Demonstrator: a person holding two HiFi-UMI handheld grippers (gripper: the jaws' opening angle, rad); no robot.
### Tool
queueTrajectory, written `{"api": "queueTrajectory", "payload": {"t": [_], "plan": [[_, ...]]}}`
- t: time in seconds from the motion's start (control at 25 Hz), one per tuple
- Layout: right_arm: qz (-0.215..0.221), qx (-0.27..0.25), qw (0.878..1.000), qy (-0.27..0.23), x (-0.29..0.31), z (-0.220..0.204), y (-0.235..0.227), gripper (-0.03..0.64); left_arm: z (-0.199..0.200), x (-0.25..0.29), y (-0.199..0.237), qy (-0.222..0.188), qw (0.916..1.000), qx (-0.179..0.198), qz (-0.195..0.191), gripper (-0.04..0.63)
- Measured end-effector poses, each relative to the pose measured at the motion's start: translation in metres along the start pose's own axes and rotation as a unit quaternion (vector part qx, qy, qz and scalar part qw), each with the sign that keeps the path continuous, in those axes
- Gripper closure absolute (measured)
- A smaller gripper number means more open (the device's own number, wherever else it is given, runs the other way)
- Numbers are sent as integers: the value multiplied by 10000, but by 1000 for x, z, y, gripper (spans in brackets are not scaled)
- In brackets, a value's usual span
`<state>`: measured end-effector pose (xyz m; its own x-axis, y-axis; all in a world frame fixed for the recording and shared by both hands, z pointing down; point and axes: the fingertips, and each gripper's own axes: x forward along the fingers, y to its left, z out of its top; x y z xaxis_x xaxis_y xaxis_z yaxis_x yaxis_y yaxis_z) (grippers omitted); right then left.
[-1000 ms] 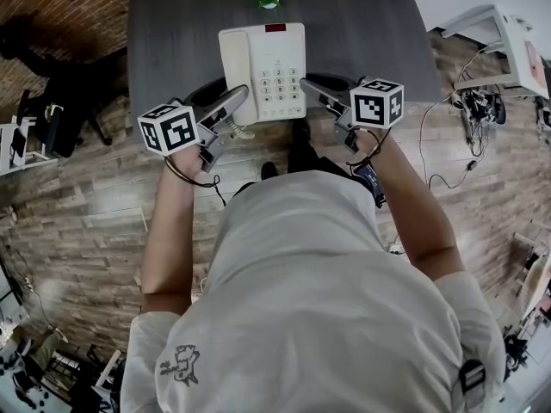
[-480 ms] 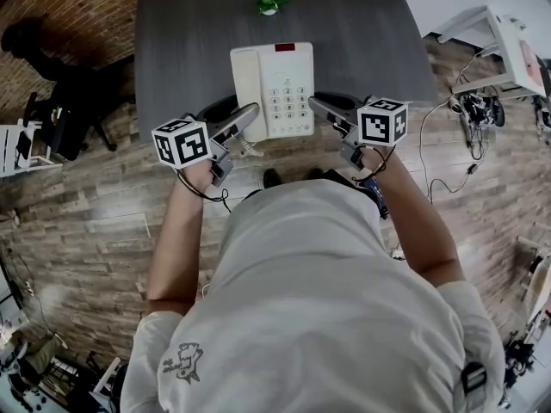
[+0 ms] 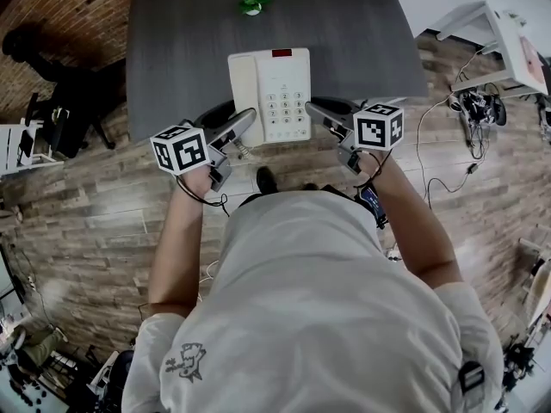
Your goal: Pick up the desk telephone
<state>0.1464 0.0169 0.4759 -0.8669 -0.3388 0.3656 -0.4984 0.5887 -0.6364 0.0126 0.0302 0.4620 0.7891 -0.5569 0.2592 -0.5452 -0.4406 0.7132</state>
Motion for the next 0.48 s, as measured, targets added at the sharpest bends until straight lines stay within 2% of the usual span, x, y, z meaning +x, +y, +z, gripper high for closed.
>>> {"api": "queueTrajectory", "payload": {"t": [0.36, 0.48], "plan": [[63, -1, 10000, 68, -26, -1, -9, 545, -13, 16, -20, -46, 9999, -108, 109, 298], [142, -6, 9999, 17, -71, -17, -25, 544, -40, 44, -53, -72, 9998, -37, 190, 298]]}}
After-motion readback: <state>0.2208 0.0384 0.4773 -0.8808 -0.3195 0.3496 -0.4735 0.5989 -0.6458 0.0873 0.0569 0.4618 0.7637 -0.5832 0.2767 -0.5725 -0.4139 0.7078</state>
